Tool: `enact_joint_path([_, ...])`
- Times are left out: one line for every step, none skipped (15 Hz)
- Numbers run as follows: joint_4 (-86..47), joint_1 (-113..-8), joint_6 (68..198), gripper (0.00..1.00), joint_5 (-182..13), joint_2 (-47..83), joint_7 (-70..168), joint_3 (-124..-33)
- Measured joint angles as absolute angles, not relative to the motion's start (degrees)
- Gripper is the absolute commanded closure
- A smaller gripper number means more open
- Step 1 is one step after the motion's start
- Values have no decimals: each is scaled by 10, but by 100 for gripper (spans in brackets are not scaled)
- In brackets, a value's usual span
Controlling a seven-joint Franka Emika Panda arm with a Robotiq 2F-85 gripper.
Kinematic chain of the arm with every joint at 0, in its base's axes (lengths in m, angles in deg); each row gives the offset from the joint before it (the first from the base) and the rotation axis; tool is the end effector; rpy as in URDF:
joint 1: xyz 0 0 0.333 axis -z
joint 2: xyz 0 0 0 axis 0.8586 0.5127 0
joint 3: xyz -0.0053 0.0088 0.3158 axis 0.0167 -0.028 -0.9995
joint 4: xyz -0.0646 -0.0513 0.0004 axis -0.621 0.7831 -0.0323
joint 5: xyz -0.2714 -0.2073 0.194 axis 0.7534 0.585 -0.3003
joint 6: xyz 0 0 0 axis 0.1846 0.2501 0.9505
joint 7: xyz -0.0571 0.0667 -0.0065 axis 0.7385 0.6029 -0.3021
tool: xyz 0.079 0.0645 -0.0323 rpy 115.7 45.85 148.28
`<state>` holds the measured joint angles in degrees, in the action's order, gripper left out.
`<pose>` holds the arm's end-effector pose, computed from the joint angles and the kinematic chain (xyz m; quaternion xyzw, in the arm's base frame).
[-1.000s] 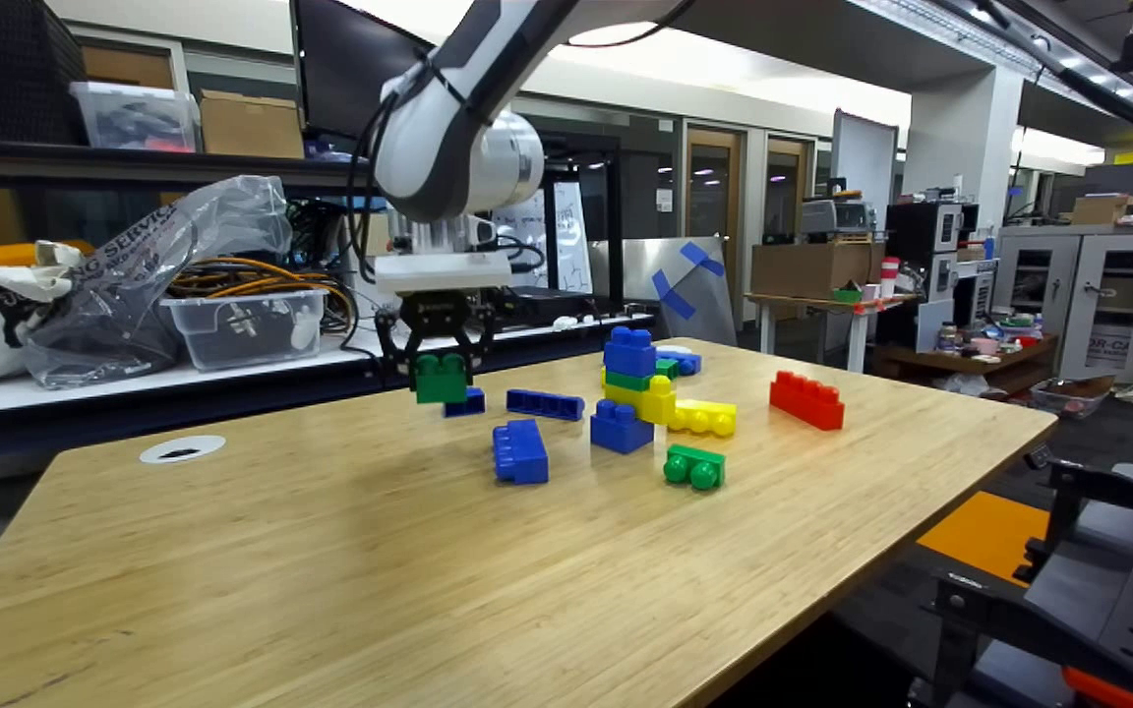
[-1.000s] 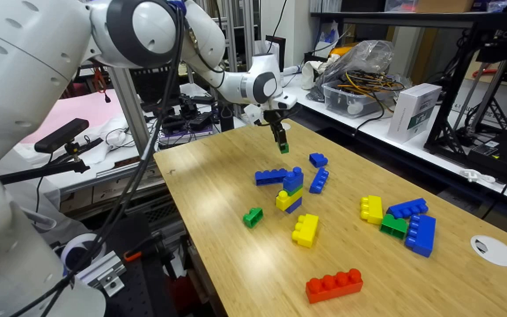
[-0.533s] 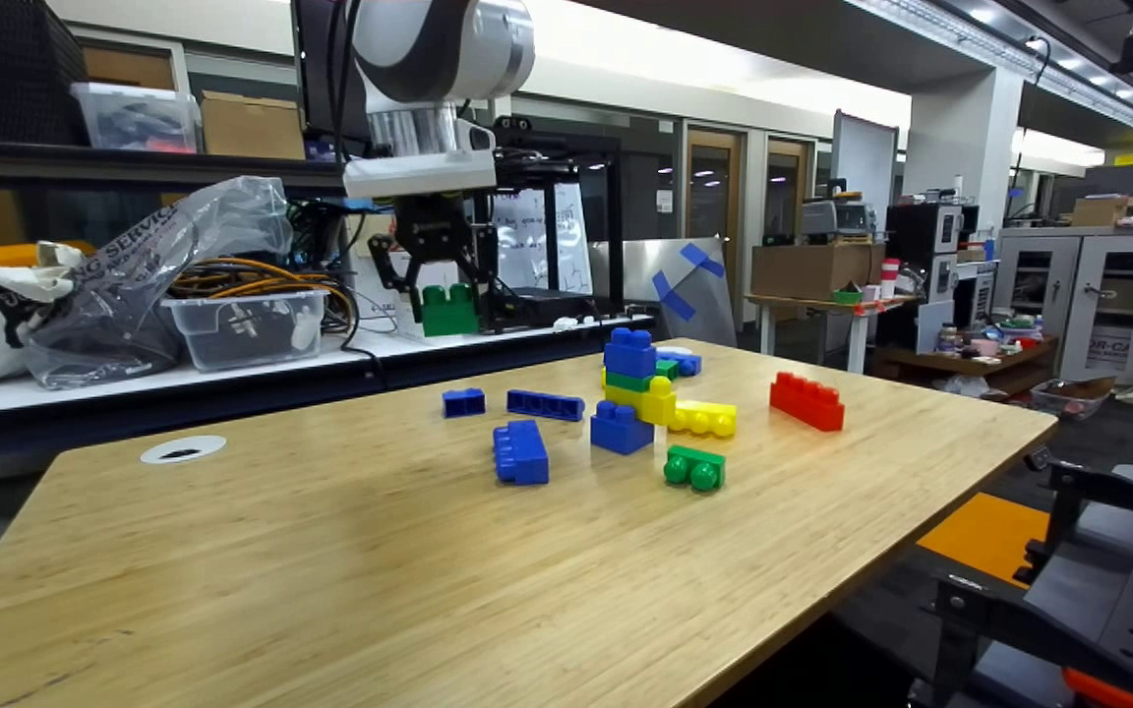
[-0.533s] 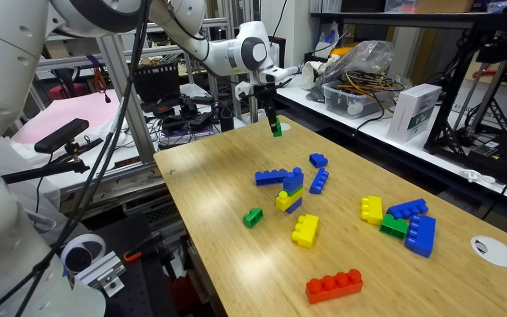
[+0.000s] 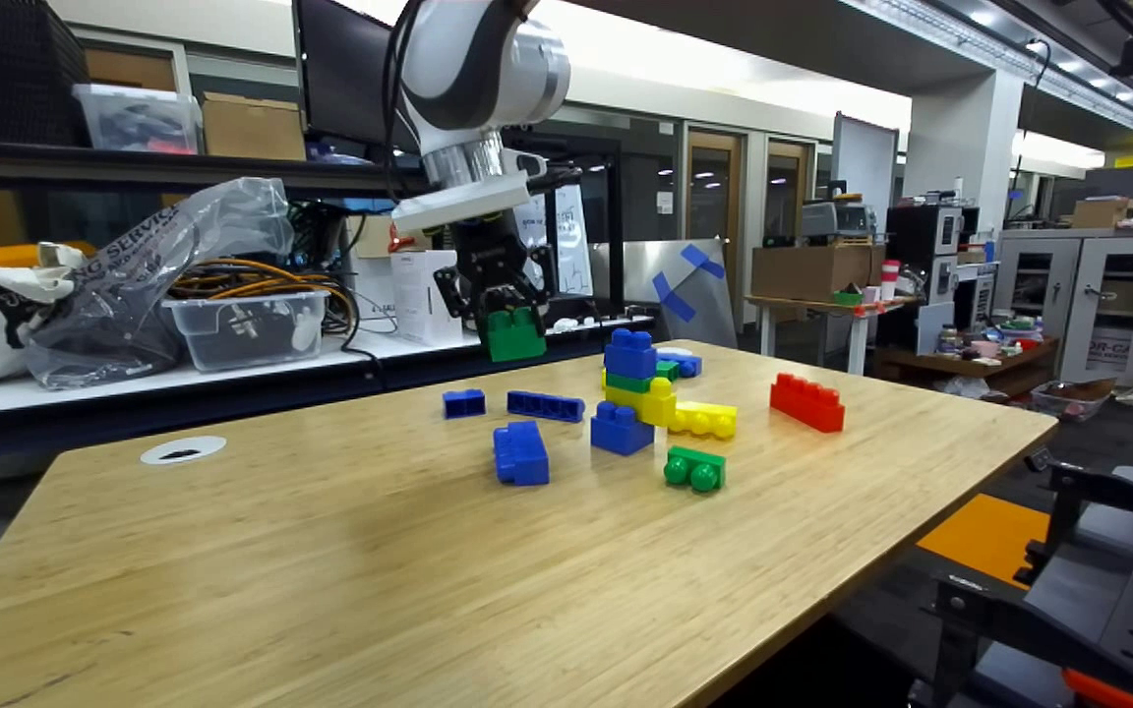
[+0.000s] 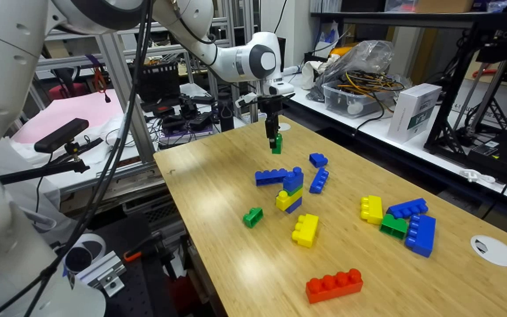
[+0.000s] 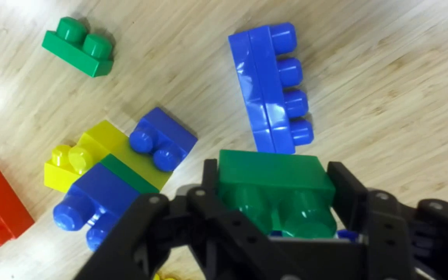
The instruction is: Move the leftmost green building block and stack it on the centre building blocks
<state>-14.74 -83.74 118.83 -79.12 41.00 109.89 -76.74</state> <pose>0.6581 0.2291 0.2496 0.9311 -0.3492 0.0195 0.1038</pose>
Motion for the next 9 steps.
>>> enact_joint_path([-153, -830, 1189, 55, -795, 410, 1110, -769])
enact_joint_path([-159, -824, 1190, 55, -799, 409, 1121, -772])
enact_joint_path([-166, -817, 1191, 55, -805, 409, 1131, -774])
enact_joint_path([-172, -812, 1193, 55, -812, 408, 1139, -776])
enact_joint_path([-180, -807, 1197, 55, -818, 406, 1147, -778])
enact_joint_path([-189, -803, 1202, 55, -824, 403, 1156, -780])
enact_joint_path([-200, -799, 1208, 55, -829, 399, 1165, -781])
enact_joint_path([-211, -797, 1217, 55, -832, 395, 1174, -781])
enact_joint_path([-223, -795, 1230, 55, -833, 391, 1183, -781])
